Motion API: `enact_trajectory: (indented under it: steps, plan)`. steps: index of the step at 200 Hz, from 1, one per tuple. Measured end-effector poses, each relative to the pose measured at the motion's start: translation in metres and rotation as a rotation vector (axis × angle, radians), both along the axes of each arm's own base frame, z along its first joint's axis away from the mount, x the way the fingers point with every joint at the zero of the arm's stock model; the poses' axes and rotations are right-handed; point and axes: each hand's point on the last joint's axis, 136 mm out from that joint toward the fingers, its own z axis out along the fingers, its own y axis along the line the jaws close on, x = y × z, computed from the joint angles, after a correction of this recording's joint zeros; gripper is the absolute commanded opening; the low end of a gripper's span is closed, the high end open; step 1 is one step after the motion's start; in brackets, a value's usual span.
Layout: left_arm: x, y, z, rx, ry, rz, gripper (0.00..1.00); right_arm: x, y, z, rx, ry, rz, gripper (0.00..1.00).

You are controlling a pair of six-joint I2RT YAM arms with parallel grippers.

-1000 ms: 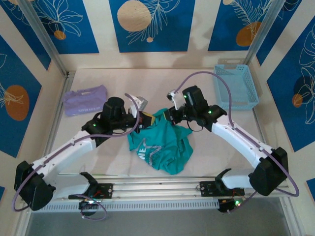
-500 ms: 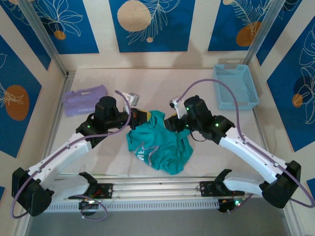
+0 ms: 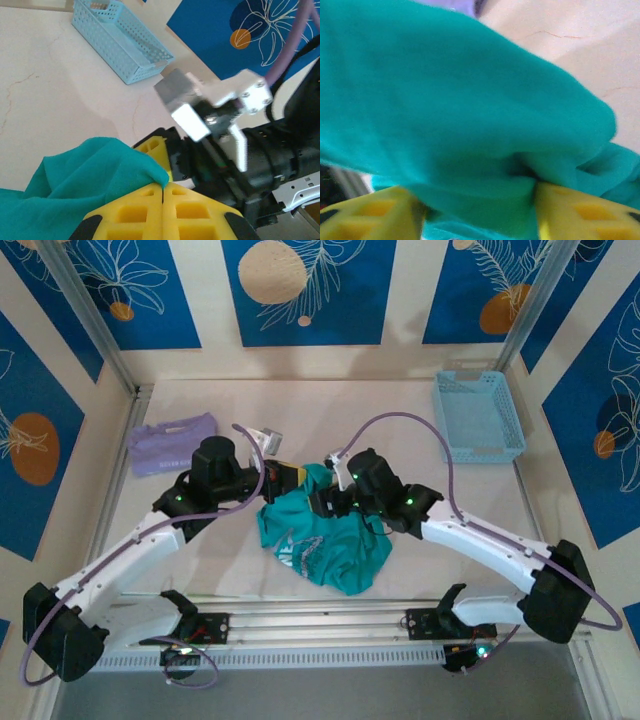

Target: Fold the inside-out t-shirt

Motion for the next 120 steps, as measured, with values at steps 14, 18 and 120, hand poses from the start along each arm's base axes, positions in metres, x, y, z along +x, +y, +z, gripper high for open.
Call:
enact_trajectory:
  steps: [14,18,120]
  plan:
    - [-0.002,0.003,0.002,0.004,-0.004,0.010,0.00,0.006,-0.004,-0.007,-0.032,-0.006,-0.025,0.29]
    - [-0.002,0.004,0.002,0.005,-0.007,0.012,0.00,0.007,-0.005,-0.007,-0.032,-0.004,-0.036,0.26]
    - [0.036,0.044,-0.030,0.207,0.012,0.278,0.00,-0.012,-0.004,0.066,0.276,-0.090,0.208,0.00]
